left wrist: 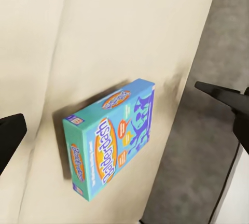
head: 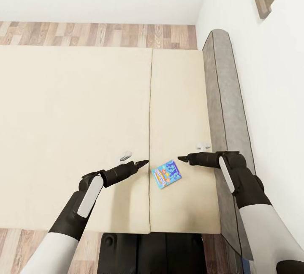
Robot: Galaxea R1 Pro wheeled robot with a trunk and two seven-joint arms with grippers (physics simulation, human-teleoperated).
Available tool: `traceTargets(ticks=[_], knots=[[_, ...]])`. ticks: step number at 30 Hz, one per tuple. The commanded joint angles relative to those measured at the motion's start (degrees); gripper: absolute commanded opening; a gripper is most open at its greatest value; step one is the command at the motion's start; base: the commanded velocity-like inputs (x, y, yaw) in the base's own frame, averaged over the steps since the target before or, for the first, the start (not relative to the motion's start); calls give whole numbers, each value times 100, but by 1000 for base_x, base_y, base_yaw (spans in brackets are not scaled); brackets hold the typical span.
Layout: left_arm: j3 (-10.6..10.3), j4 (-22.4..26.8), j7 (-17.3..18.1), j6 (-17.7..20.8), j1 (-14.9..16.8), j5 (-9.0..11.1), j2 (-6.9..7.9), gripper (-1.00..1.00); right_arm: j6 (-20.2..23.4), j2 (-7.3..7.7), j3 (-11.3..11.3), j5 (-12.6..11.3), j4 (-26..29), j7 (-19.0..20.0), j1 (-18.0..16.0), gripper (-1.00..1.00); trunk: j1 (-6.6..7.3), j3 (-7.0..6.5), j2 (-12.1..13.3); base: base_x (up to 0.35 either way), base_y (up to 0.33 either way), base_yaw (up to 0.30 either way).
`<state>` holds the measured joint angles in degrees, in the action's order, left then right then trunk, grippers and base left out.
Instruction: Put all the toys in the child's room - the three board games (two on the bed and one on the table), the two jigsaw puzzles on the table, and the tennis ball on the table - inside the toy box on the table in the child's room.
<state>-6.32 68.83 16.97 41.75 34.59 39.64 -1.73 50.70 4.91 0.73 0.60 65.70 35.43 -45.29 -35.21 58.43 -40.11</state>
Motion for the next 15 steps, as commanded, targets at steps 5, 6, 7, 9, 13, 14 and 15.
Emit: traceTargets(ticks=[5,6,7,9,13,14,15], knots=[[6,5,8,36,1,9,-2,100,34,5,11,9,82,34,0,100,-1,50,-5,0,0,0],[6,5,8,37,2,9,-2,100,36,6,12,9,119,36,1,100,-1,59,-5,0,0,0],[6,5,8,37,2,9,-2,100,36,6,12,9,119,36,1,100,-1,69,-5,0,0,0],[7,8,11,40,-1,9,-2,100,50,7,10,10,197,38,5,100,-1,87,-5,0,0,0],[4,18,16,43,-4,9,-2,100,102,8,10,10,272,40,10,100,-1,124,-5,0,0,0],[5,27,20,45,-6,9,-2,100,134,10,11,8,308,42,12,100,-1,133,-5,0,0,0],[5,27,20,45,-6,9,-2,100,134,10,11,8,308,42,12,100,-1,143,-5,0,0,0]])
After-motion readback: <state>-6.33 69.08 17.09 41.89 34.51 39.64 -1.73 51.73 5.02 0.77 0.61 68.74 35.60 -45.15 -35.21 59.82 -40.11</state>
